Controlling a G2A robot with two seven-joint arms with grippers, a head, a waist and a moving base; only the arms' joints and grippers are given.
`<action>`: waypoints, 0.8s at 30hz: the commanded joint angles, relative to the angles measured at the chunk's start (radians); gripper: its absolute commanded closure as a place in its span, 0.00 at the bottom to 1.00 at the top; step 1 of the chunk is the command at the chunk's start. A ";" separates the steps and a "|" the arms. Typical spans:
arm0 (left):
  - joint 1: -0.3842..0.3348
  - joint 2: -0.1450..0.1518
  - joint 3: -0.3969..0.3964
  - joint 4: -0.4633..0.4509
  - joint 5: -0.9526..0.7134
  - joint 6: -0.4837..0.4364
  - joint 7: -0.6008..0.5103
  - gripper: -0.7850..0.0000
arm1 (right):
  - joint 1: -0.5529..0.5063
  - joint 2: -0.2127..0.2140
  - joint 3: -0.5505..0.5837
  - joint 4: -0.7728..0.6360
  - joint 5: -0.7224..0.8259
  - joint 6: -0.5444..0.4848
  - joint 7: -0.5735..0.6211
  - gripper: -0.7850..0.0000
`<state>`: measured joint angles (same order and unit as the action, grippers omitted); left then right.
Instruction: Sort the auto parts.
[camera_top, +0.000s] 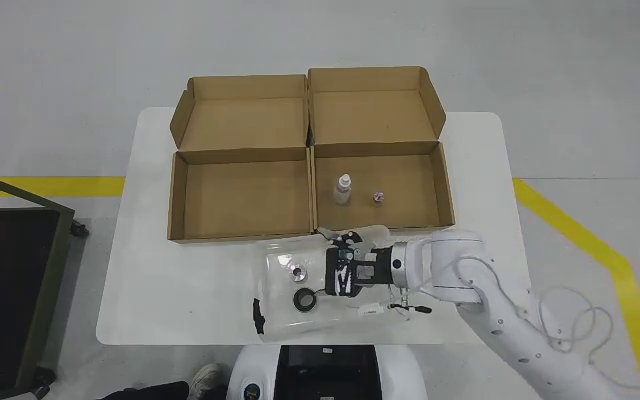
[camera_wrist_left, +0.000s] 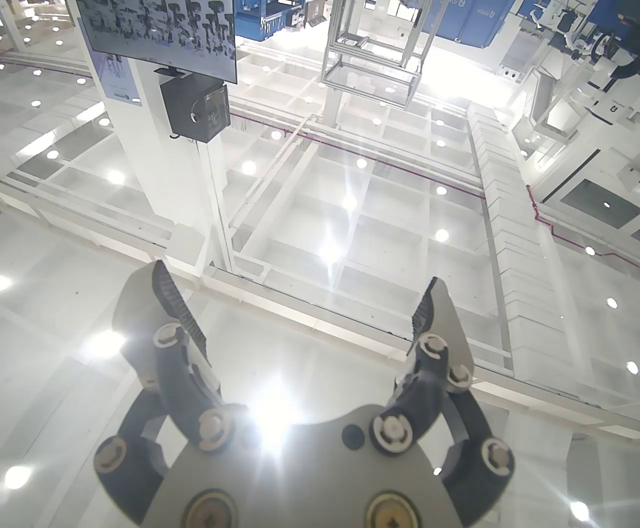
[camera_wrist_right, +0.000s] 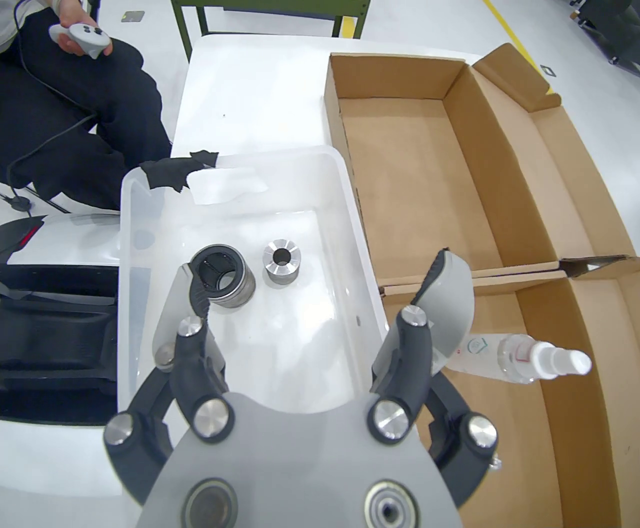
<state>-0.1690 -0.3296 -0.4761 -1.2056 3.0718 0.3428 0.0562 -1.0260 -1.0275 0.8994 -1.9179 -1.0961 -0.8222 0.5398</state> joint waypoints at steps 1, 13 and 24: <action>0.000 0.000 0.000 0.000 0.000 0.000 0.000 0.00 | 0.000 -0.002 -0.016 0.005 -0.008 -0.009 0.006 0.11; 0.000 0.000 0.000 0.000 0.000 0.000 0.000 0.00 | -0.015 -0.012 -0.083 0.032 -0.076 -0.014 -0.001 0.09; 0.000 0.000 0.000 0.000 0.000 0.000 0.000 0.00 | -0.020 -0.021 -0.119 0.081 -0.137 0.005 -0.036 0.15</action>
<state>-0.1690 -0.3296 -0.4761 -1.2056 3.0718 0.3428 0.0562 -1.0472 -1.0470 0.7851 -1.8429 -1.2283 -0.8191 0.5070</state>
